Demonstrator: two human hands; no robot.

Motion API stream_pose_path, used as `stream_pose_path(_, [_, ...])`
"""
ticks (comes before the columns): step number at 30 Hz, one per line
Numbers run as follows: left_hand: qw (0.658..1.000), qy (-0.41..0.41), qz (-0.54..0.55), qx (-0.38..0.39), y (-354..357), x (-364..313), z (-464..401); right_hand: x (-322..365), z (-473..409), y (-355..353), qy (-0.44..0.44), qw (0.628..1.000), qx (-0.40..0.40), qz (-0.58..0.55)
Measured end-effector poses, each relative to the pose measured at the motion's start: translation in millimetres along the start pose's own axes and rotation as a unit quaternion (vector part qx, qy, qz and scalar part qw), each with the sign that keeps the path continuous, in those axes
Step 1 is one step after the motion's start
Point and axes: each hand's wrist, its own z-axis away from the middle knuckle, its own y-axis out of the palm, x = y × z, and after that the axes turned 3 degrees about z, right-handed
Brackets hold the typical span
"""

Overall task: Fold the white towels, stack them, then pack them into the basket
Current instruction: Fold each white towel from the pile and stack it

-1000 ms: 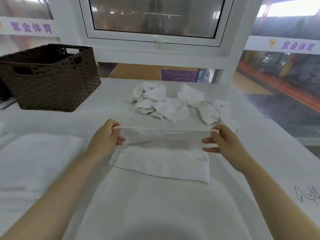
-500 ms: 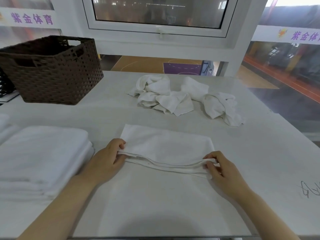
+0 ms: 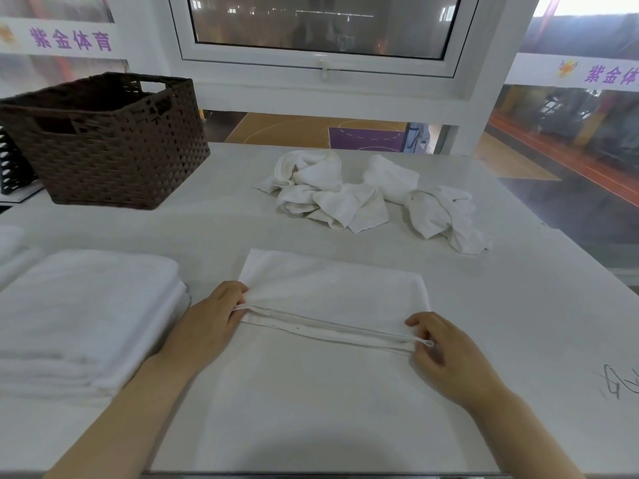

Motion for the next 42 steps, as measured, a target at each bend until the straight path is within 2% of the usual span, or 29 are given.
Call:
stream_pose_path(3, [1.000, -0.011, 0.005, 0.000, -2.2, -1.7, 6.0, -2.3, 2.5, 1.0, -0.042, 0.999, 0.009, 0.030])
stream_pose_path(5, [1.000, -0.025, 0.010, -0.001, -4.5, -2.4, 9.9, -6.9, 7.3, 1.7, -0.032, 0.999, -0.004, 0.013])
stream_pose_path(7, [0.998, -0.051, 0.036, -0.009, -6.3, -1.1, 11.0, -4.4, 9.4, 1.3, 0.046, 0.993, -0.017, -0.111])
stream_pose_path(8, [0.996, -0.072, 0.060, -0.010, -8.3, -1.6, 10.1, -2.9, 7.7, 0.8, 0.097, 0.971, -0.025, -0.216])
stream_pose_path(10, [0.993, -0.088, 0.074, -0.029, -12.8, -7.0, 5.0, 0.8, -1.1, -2.7, 0.180, 0.901, -0.054, -0.391])
stream_pose_path(12, [0.994, -0.072, 0.064, -0.057, -11.5, -19.1, -2.7, -0.4, -12.5, -8.0, 0.223, 0.862, -0.083, -0.448])
stream_pose_path(14, [0.996, -0.051, 0.061, -0.039, -3.6, -38.1, -13.6, -2.5, -25.5, -12.2, 0.263, 0.840, -0.097, -0.465])
stream_pose_path(18, [0.999, -0.011, 0.010, 0.050, 23.5, -63.2, -40.0, -4.2, -52.7, -22.5, 0.328, 0.842, -0.044, -0.426])
stream_pose_path(22, [0.995, -0.030, -0.039, 0.092, 35.2, -63.8, -69.2, -8.1, -72.0, -26.8, 0.333, 0.842, 0.005, -0.425])
stream_pose_path(26, [0.984, -0.050, -0.087, 0.145, 46.5, -56.3, -69.4, -7.2, -88.3, -28.9, 0.337, 0.802, 0.019, -0.493])
stream_pose_path(29, [0.981, -0.049, -0.097, 0.160, 46.9, -56.6, -67.1, -6.0, -98.6, -26.7, 0.342, 0.789, 0.031, -0.510])
stream_pose_path(37, [0.977, -0.067, -0.096, 0.177, 48.9, -54.5, -69.1, -3.5, -103.2, -4.1, 0.331, 0.765, -0.092, -0.545])
stream_pose_path(42, [0.974, -0.077, -0.099, 0.187, 48.9, -55.1, -69.8, -4.9, -103.6, -1.6, 0.337, 0.759, -0.121, -0.544])
